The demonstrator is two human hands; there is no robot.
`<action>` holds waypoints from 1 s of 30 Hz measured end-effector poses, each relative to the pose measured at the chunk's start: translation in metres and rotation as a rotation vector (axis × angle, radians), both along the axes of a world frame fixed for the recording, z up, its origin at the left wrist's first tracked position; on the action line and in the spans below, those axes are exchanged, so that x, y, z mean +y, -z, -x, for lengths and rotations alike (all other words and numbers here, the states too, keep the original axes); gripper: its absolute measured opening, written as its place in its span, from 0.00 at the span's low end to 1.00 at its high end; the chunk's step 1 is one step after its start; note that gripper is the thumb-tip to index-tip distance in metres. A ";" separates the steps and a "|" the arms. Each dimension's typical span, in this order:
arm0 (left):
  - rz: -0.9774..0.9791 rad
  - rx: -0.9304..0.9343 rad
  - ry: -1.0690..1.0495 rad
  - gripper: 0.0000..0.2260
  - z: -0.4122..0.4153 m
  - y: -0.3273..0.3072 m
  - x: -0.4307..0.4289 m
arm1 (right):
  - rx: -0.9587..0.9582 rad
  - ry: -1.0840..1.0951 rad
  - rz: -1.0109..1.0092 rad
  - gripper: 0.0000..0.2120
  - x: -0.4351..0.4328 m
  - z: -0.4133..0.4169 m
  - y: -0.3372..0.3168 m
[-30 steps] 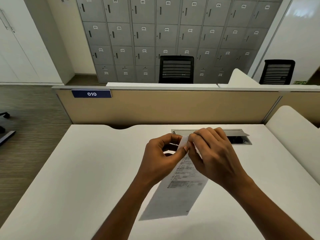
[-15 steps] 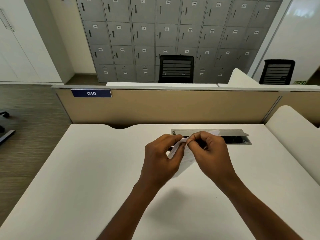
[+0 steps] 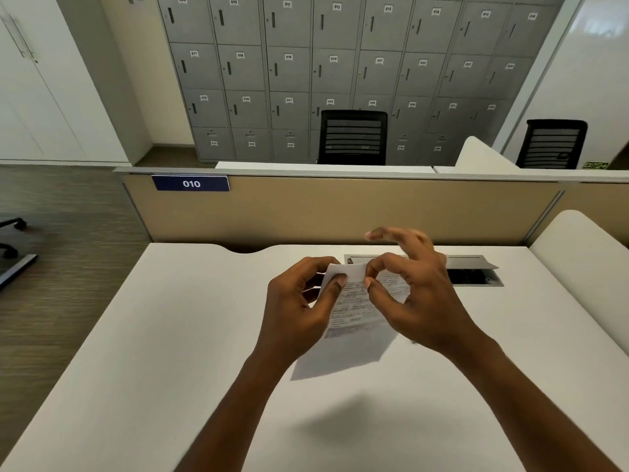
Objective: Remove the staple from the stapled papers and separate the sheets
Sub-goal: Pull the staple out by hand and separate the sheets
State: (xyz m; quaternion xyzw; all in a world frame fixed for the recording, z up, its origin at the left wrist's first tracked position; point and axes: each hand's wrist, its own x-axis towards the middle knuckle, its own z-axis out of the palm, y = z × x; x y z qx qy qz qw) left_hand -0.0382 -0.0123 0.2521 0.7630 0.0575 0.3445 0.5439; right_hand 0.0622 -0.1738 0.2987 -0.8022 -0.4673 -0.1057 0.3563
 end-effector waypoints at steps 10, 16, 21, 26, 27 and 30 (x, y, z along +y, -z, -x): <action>0.211 0.053 0.086 0.11 0.027 -0.002 0.029 | -0.158 -0.022 -0.032 0.06 0.029 0.017 0.006; 0.248 0.125 0.152 0.13 0.038 0.004 0.033 | -0.194 -0.068 -0.063 0.09 0.041 0.021 0.006; 0.310 0.126 0.098 0.12 0.040 0.004 0.028 | -0.231 -0.121 -0.102 0.05 0.049 0.013 0.004; 0.335 0.189 0.041 0.12 0.049 0.011 0.032 | -0.221 -0.161 -0.130 0.04 0.060 0.012 0.006; 0.335 0.196 0.031 0.12 0.050 0.012 0.034 | -0.214 -0.168 -0.130 0.04 0.063 0.013 0.007; 0.339 0.190 0.003 0.11 0.056 0.013 0.044 | -0.209 -0.176 -0.140 0.04 0.074 0.018 0.006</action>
